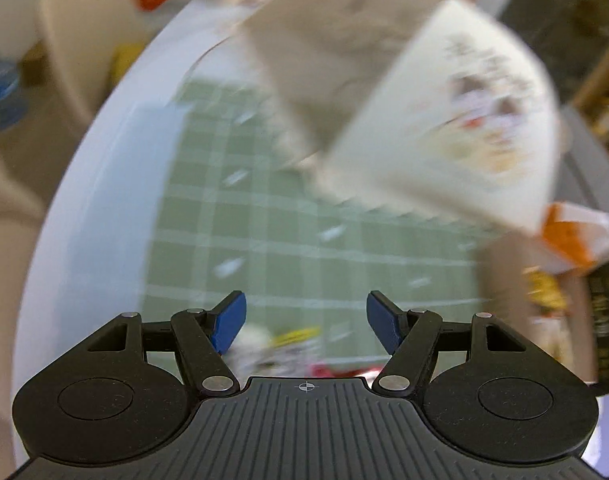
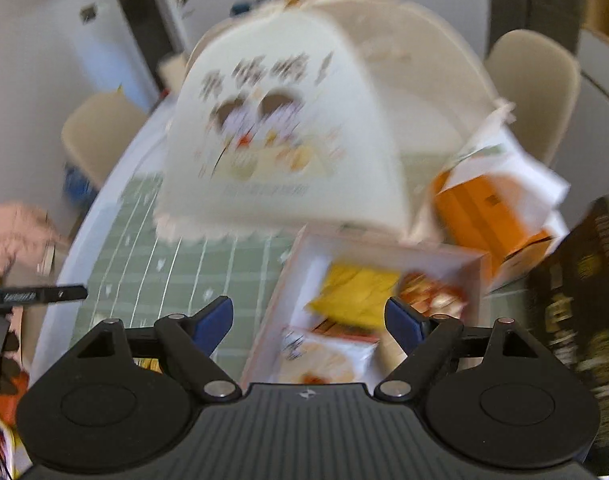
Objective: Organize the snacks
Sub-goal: 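Grasp the small white packets with the left gripper while the right grasps the red duck pouch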
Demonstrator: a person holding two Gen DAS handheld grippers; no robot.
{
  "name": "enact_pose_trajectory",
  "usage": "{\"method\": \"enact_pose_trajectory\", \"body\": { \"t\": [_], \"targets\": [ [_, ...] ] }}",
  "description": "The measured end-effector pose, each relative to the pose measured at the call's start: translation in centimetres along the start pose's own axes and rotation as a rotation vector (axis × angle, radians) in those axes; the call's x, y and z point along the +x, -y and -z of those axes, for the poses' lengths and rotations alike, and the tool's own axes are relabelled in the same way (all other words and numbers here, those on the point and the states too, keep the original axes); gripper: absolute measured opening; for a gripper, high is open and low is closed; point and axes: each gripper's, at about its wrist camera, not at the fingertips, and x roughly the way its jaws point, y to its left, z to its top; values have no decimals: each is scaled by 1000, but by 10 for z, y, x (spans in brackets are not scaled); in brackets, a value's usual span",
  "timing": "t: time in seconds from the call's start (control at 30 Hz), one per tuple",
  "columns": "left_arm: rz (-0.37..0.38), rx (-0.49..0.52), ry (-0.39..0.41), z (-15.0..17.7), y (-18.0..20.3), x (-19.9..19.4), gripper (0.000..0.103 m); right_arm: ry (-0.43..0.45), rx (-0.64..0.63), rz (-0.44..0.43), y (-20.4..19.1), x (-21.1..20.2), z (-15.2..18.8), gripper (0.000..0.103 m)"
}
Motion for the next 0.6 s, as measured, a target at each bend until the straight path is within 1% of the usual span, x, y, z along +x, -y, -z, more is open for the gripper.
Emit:
{"method": "enact_pose_trajectory", "body": {
  "t": [0.13,0.17,0.23,0.27,0.3,0.37,0.4,0.47,0.53,0.6],
  "targets": [
    [-57,-23,-87,15,-27,27,71,-83,-40,-59,-43,40,10,84],
    [-49,-19,-96,19,-27,29,70,-100,-54,-72,-54,48,13,84],
    [-7,-4,-107,26,-27,30,69,-129,-90,-97,-79,66,21,84],
    [10,20,-112,31,-25,30,67,-141,-119,-108,-91,74,25,84],
    [11,58,-120,36,-22,29,67,-146,-167,-118,-106,84,32,84],
    [-11,142,-128,46,-16,26,65,-141,-262,-142,-130,97,43,84],
    [-24,178,-130,51,-15,23,63,-140,-303,-161,-139,103,48,84],
    [-44,206,-131,60,-19,14,57,-147,-392,-210,-159,113,55,84],
    [-64,179,-127,67,-34,6,56,-140,-488,-233,-176,122,61,84],
    [-66,128,-123,72,-49,-2,52,-116,-570,-238,-188,132,64,84]
  ]
}}
